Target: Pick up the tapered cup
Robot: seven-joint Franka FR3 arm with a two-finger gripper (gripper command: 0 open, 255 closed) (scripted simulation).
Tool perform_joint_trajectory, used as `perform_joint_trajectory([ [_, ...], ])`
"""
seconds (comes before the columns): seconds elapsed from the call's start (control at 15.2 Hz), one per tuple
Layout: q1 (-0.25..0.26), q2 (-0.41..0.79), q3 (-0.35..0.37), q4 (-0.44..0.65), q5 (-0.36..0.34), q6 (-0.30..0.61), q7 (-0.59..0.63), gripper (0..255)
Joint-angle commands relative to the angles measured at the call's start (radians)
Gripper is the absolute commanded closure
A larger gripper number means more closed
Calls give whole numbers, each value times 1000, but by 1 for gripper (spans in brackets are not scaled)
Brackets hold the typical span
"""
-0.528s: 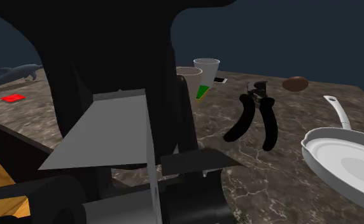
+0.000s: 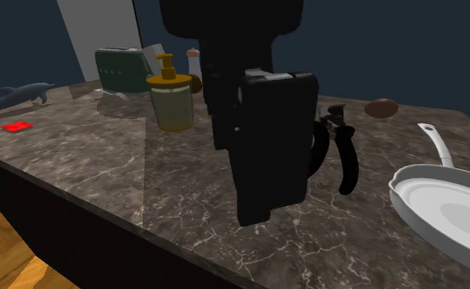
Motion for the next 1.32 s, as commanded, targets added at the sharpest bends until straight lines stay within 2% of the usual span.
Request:
perform_joint_trajectory([
  [0.0, 13, 50, 35, 33, 17, 22, 29, 0],
  [0.66, 62, 327, 195, 255, 32, 101, 168, 0],
  [0.99, 89, 489, 273, 407, -7, 118, 250, 0],
  [1.25, 124, 634, 329, 553, -65, 115, 322, 0],
])
